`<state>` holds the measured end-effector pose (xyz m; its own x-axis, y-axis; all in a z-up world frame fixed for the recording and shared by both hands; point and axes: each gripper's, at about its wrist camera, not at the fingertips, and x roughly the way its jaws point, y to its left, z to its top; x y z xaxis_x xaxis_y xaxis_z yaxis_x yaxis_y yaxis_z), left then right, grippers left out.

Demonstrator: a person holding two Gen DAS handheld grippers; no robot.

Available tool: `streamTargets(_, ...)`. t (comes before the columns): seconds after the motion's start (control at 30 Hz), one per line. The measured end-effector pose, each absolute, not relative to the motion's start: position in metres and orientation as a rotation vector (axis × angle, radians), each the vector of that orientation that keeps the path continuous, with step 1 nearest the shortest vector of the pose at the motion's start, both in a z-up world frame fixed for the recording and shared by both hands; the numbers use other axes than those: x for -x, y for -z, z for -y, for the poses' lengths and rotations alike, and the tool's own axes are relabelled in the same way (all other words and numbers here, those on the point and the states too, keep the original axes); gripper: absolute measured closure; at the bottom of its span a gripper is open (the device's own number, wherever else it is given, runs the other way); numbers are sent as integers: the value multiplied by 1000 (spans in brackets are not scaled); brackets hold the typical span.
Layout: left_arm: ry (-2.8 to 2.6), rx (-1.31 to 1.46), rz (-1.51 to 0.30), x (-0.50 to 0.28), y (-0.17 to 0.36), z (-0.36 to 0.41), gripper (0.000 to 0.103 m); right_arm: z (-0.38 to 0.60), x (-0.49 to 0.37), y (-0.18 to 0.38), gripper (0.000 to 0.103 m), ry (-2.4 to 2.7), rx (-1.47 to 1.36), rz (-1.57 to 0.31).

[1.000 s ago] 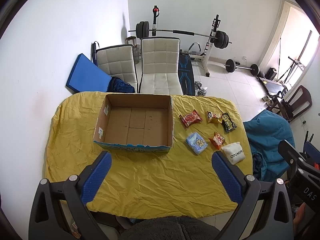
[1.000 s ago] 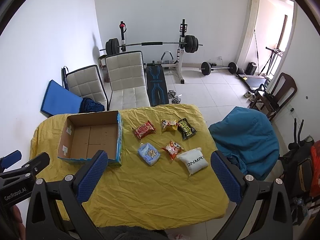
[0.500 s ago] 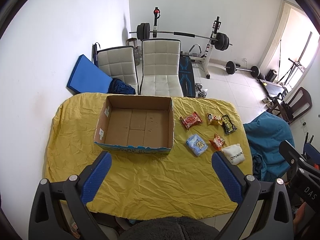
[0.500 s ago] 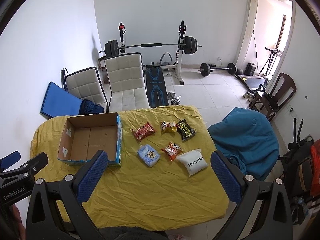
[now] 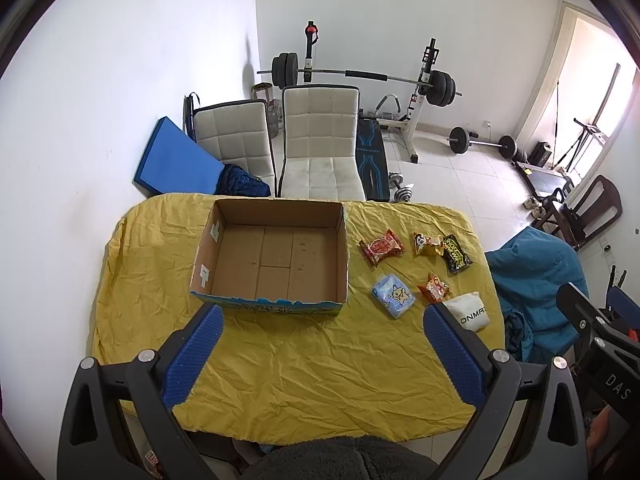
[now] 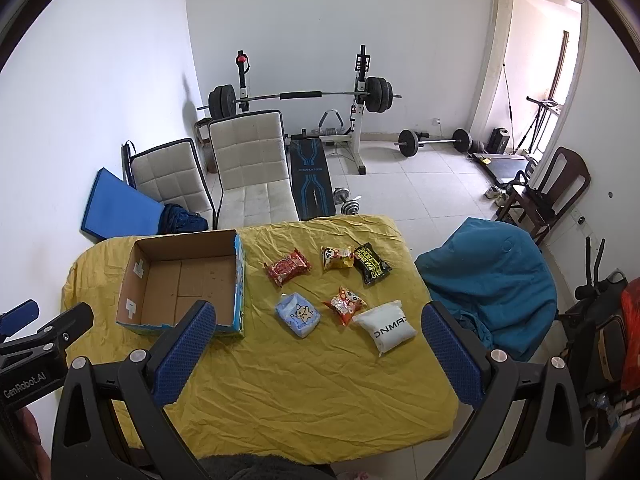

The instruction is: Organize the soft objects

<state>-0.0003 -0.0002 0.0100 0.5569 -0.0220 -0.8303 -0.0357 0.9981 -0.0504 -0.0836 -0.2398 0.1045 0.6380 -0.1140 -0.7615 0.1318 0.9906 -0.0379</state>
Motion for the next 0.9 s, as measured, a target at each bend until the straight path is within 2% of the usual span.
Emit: streamTargets(0.9, -21, 30, -962, 11, -10, -2, 0, 236, 89, -110, 0, 137, -16, -860)
